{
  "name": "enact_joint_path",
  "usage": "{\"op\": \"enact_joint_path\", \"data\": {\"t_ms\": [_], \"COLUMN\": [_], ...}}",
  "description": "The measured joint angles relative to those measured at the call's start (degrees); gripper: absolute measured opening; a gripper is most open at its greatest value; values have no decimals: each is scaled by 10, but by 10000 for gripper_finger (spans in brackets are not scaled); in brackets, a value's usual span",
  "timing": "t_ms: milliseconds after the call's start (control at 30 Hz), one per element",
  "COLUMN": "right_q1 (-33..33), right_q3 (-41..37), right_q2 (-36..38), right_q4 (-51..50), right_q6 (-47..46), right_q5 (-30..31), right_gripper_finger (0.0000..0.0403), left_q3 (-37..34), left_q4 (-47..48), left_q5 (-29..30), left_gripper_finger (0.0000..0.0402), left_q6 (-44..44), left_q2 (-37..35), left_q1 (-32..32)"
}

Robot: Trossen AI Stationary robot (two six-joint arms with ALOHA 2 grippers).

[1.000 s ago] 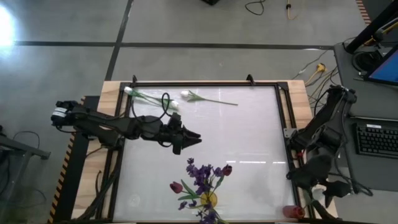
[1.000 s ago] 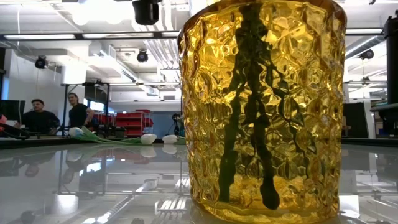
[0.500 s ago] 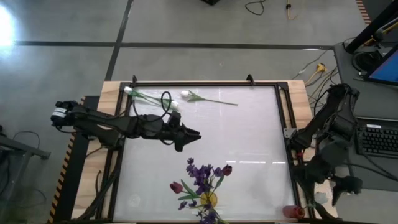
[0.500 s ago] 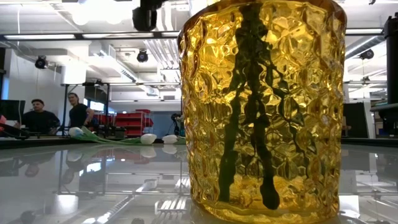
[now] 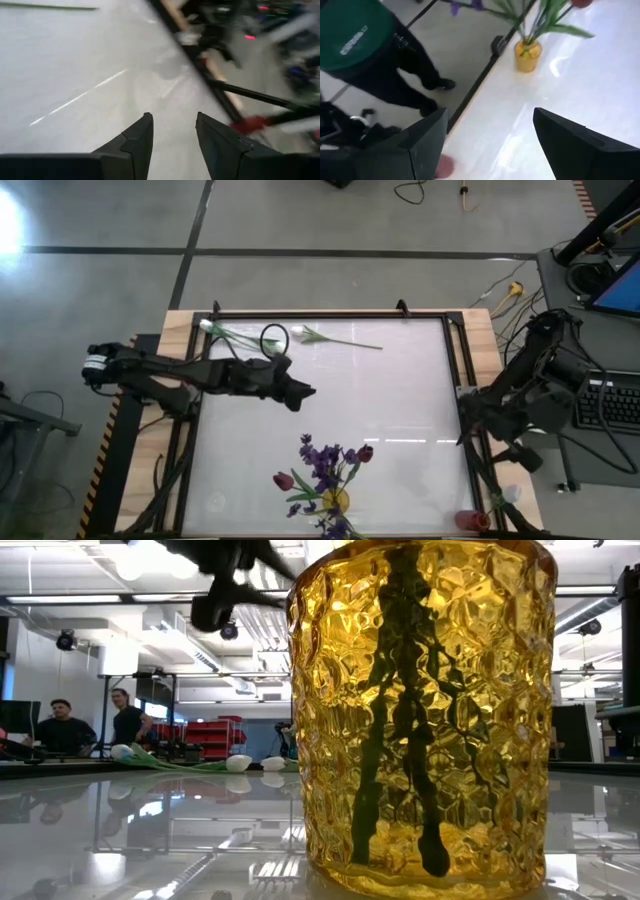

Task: Sort flowers into vase by color
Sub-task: Put the white flower into the red vase

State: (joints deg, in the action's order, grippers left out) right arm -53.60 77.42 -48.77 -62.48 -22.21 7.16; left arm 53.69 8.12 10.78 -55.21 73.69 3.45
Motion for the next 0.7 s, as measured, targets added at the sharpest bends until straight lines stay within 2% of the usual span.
{"op": "enact_joint_path", "data": {"t_ms": [267,433,533,700], "right_q1": [12,53,84,134], "right_q3": [12,22,23,23], "right_q2": [0,0,-1,-14], "right_q4": [-3,-3,-3,-2], "right_q6": [-17,-23,-42,-57], "right_q5": [173,226,259,323], "right_gripper_finger": [301,313,319,322], "left_q3": [0,0,-1,-15], "left_q4": [170,259,298,302], "left_q5": [61,110,131,146], "left_gripper_finger": [139,139,139,139], "left_q6": [-28,-37,-109,-214], "left_q2": [0,5,13,49], "left_q1": [-71,-145,-215,-333]}}
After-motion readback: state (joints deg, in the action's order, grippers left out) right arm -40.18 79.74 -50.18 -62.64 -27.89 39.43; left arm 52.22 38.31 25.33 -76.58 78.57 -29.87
